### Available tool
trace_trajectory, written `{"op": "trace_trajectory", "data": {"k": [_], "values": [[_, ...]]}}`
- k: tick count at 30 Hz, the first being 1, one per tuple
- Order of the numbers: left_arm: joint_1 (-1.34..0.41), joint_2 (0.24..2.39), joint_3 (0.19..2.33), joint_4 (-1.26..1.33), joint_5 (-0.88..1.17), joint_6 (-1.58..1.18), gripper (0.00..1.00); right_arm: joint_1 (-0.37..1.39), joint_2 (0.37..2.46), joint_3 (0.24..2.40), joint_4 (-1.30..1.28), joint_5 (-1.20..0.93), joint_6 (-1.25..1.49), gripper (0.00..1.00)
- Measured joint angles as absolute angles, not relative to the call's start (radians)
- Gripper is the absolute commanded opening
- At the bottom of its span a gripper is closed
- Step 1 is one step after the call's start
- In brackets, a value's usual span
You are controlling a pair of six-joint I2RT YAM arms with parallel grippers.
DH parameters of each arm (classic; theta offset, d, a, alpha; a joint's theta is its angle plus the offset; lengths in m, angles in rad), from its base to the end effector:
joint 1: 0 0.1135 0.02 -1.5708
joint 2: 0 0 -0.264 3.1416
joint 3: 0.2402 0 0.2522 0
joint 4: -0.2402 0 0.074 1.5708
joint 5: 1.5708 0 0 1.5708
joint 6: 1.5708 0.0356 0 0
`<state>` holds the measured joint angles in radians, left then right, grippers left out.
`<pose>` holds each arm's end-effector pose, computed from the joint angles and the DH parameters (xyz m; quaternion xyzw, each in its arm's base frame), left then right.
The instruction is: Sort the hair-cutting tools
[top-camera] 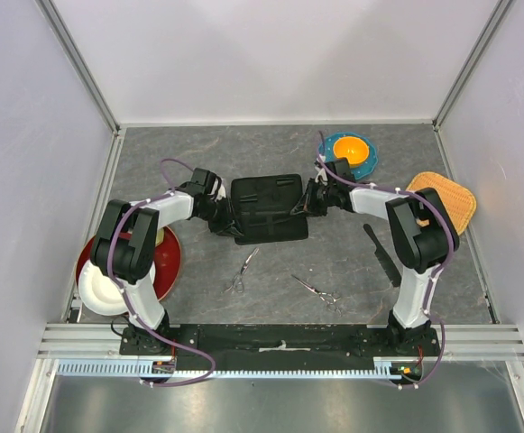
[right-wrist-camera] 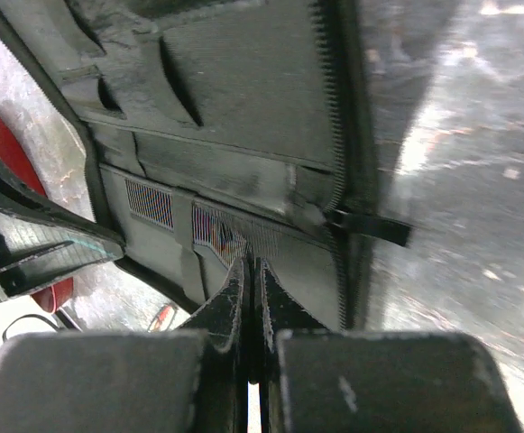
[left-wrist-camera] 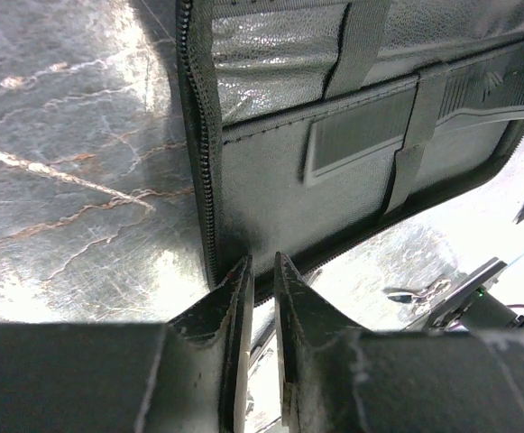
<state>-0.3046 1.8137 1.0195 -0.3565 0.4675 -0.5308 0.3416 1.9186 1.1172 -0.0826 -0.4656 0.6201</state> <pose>0.3206 -0.1176 0.1405 -0.0594 0.9508 -0.2893 0.0935 0.3627 0.1459 0.1456 0.0503 0.9181 0.3441 0.1900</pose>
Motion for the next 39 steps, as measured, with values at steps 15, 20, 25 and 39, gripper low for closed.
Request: {"op": "trace_trajectory", "data": {"k": [15, 20, 25, 39], "values": [[-0.322, 1.805, 1.012, -0.361, 0.454, -0.533, 0.20, 0.428, 1.984, 1.121, 0.070, -0.450, 0.731, 0.01], [-0.323, 1.805, 1.012, -0.363, 0.454, -0.533, 0.19, 0.434, 1.999, 1.121, 0.090, -0.450, 0.744, 0.29], [-0.323, 1.805, 1.015, -0.374, 0.450, -0.534, 0.18, 0.442, 1.998, 1.135, 0.083, -0.452, 0.738, 0.57], [-0.328, 1.806, 1.022, -0.418, 0.439, -0.535, 0.16, 0.422, 1.987, 1.188, -0.033, -0.424, 0.678, 0.57]]}}
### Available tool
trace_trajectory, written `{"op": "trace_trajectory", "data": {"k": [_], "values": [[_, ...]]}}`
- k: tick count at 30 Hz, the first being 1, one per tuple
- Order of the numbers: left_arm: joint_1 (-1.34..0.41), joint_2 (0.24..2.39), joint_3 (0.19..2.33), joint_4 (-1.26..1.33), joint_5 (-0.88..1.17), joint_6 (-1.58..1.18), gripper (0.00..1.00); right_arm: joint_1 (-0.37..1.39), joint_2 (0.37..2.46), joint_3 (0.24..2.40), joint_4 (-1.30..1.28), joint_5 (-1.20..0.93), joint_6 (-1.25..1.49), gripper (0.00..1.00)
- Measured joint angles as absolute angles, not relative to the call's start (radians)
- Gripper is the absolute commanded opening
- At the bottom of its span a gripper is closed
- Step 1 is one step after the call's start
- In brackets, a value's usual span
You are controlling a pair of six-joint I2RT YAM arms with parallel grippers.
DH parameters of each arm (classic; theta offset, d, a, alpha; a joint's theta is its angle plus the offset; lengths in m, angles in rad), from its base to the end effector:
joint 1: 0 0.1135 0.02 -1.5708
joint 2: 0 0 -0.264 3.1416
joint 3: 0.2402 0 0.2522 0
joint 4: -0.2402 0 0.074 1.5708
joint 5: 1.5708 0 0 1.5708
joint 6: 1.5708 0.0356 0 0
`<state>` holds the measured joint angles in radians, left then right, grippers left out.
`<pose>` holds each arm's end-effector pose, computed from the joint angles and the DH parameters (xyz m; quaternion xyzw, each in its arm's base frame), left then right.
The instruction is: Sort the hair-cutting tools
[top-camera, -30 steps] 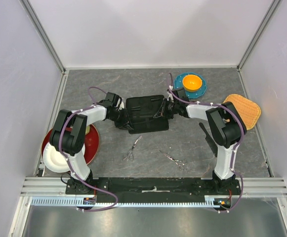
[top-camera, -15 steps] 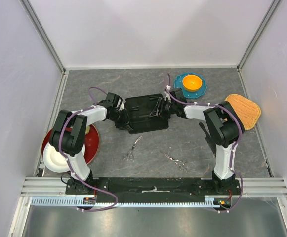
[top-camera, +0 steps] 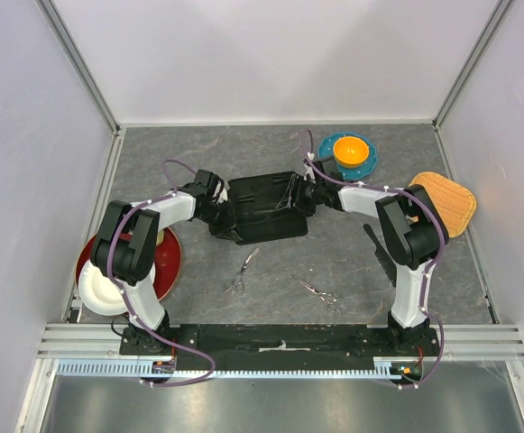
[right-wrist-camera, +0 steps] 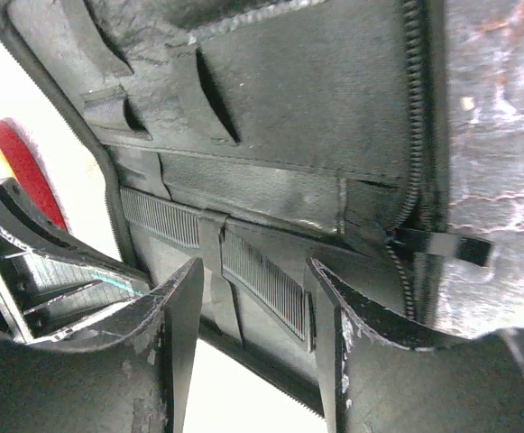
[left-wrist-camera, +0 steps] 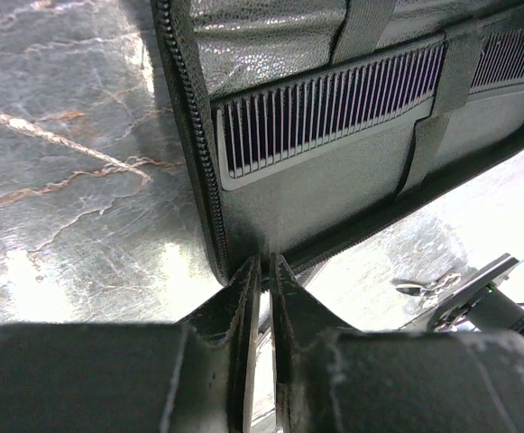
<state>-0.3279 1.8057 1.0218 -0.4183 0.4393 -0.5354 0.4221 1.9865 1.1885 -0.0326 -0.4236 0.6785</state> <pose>0.3128 -0.1224 0.1407 -0.0596 0.9584 -0.2694 0.0728 0.3702 0.1823 0.1429 0.0411 0.9137 0.3520 0.1989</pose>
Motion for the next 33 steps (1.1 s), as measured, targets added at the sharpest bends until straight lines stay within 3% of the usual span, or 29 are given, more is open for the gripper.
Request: {"op": "trace_trajectory", "data": {"k": [10, 20, 25, 33], "values": [[-0.328, 1.805, 1.022, -0.419, 0.438, -0.539, 0.16, 0.371, 1.953, 1.194, -0.108, -0.350, 0.640, 0.57], [-0.334, 1.670, 1.052, -0.560, 0.308, -0.529, 0.43, 0.312, 1.802, 1.219, -0.391, -0.064, 0.500, 0.68], [-0.333, 1.541, 1.130, -0.571, 0.286, -0.508, 0.50, 0.304, 1.735, 1.248, -0.521, 0.117, 0.384, 0.72], [-0.333, 1.430, 1.104, -0.482, 0.292, -0.461, 0.57, 0.240, 1.713, 1.184, -0.642, 0.229, 0.277, 0.74]]}}
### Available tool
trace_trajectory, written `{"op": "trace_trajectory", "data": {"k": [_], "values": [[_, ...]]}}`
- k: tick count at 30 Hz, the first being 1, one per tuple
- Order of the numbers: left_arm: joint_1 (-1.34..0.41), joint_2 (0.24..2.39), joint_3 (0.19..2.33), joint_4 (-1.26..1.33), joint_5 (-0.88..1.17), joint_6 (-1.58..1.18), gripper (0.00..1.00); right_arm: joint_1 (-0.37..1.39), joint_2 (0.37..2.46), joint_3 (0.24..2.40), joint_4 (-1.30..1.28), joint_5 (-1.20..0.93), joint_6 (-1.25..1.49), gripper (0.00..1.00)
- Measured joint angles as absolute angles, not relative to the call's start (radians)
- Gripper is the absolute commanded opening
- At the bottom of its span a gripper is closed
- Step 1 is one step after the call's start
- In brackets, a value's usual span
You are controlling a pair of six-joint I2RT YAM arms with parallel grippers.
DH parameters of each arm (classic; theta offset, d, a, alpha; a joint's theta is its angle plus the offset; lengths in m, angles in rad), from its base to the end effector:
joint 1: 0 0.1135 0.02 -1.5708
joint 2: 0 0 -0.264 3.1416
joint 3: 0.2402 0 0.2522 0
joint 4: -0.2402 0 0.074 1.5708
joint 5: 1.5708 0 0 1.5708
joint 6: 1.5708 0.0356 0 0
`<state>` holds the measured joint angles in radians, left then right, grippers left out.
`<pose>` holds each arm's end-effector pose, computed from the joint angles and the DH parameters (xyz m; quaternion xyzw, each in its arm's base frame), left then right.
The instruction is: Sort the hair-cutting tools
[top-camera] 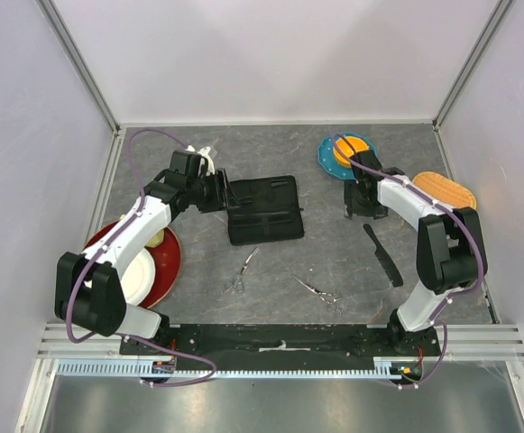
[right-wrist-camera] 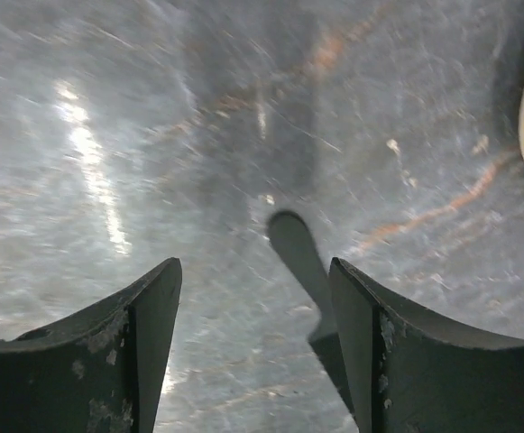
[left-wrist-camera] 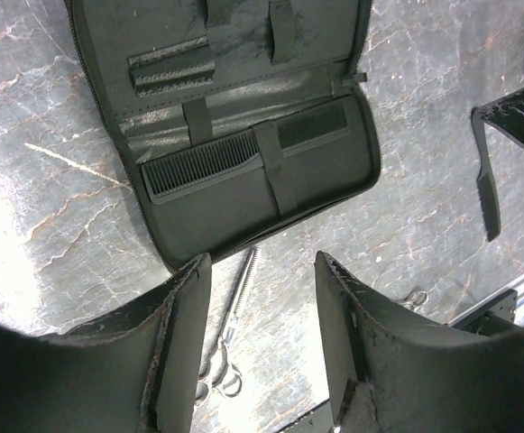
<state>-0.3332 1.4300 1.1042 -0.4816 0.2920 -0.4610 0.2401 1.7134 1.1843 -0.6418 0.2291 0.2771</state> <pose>0.2886 -0.1107 0.2752 -0.0045 0.9197 -0.2670 0.2876 0.3337 0.0734 0.2029 0.0407 0.9731 -0.0578 0.2194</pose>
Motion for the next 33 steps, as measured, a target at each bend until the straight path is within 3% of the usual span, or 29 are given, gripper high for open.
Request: {"op": "trace_trajectory", "data": {"k": [11, 17, 23, 33], "values": [[-0.333, 1.386, 0.989, -0.392, 0.324, -0.425, 0.58, 0.118, 1.710, 1.071, -0.696, 0.187, 0.231, 0.72], [-0.333, 1.386, 0.989, -0.385, 0.342, -0.421, 0.58, 0.079, 1.713, 1.037, -0.697, 0.154, 0.240, 0.56], [-0.333, 1.386, 0.989, -0.385, 0.342, -0.420, 0.59, 0.082, 1.722, 1.038, -0.687, 0.126, 0.273, 0.32], [-0.333, 1.386, 0.989, -0.385, 0.342, -0.419, 0.59, 0.072, 1.731, 1.044, -0.685, 0.060, 0.348, 0.16]]}}
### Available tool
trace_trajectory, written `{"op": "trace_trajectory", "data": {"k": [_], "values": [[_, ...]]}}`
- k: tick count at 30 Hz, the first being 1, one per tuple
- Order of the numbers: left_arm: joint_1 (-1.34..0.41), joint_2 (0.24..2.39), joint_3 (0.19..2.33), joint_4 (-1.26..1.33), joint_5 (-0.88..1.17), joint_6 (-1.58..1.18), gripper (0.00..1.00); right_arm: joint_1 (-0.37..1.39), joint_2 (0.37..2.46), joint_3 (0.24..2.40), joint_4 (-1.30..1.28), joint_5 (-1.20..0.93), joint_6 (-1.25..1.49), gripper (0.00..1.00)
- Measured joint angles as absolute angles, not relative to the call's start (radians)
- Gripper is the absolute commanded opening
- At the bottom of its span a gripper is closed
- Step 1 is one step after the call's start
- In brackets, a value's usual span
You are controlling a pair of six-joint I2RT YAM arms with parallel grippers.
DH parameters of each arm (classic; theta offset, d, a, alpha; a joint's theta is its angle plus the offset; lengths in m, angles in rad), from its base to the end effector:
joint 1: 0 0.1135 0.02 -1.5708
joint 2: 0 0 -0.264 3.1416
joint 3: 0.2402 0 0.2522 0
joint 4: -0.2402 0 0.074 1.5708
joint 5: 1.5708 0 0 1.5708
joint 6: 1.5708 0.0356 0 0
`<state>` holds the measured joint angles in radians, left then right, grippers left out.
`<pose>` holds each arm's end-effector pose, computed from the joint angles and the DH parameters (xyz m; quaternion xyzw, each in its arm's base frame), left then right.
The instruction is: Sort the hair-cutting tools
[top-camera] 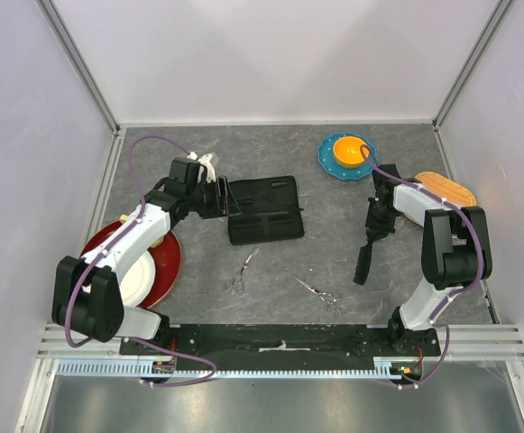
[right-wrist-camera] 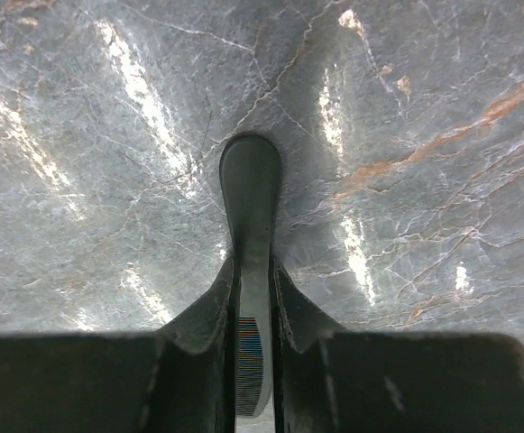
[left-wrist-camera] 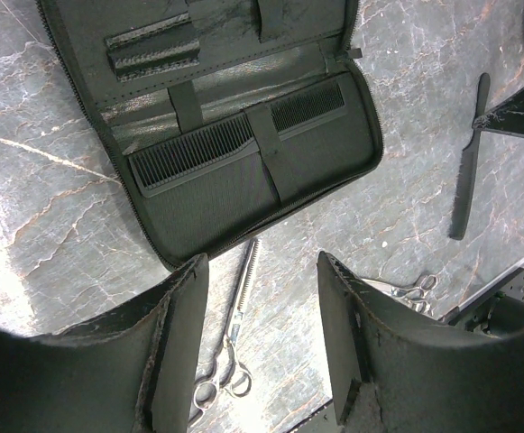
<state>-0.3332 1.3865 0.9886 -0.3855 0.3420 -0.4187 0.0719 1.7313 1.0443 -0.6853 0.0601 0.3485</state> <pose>0.2766 -0.1084 0.2575 0.0263 0.9120 -0.2850 0.2939 0.3106 0.0202 0.1578 0.1401 0.9847 -0.0086 0.1031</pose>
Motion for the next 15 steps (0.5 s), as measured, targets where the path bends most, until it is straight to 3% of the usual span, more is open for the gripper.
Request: {"op": "trace_trajectory", "data": {"k": [15], "values": [[-0.331, 1.396, 0.989, -0.386, 0.343, -0.418, 0.58, 0.131, 1.731, 1.046, -0.632, 0.029, 0.460, 0.10]]}}
